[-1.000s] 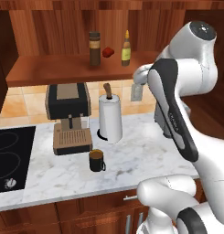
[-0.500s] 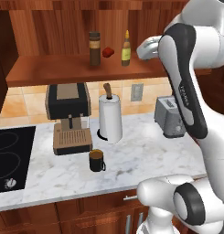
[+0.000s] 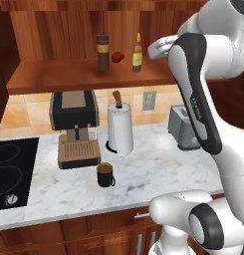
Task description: Pick the cinnamon and honey bottle from the cabinet and place them next to the mug.
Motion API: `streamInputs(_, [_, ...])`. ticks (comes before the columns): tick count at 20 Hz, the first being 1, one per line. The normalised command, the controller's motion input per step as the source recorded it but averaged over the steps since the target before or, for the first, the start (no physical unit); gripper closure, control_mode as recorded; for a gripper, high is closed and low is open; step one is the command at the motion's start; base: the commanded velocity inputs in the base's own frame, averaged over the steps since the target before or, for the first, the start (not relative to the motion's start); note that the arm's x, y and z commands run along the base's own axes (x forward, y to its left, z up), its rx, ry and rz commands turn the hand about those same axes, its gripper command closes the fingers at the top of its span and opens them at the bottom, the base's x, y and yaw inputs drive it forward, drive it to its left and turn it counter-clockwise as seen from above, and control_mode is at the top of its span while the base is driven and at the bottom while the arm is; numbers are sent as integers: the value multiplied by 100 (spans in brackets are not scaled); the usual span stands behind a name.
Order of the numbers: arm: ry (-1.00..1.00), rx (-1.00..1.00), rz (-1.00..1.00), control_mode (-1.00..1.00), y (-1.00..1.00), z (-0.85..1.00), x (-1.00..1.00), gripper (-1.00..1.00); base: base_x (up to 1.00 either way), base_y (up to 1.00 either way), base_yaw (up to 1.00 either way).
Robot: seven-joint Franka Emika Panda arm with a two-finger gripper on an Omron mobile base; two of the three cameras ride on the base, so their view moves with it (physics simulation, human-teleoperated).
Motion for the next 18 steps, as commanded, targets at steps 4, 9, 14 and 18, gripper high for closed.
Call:
streamInputs(4, [30, 0, -3, -100, 0, 17, 23, -100, 0, 0, 0])
streamInputs(9, [42, 2, -6, -100, 0, 1, 53, -100, 0, 0, 0])
streamInputs(14, [13, 2, -8, -100, 0, -10, 51, -100, 0, 0, 0])
streamInputs(18, [-6, 0, -9, -100, 4, -40, 41, -100, 0, 0, 0])
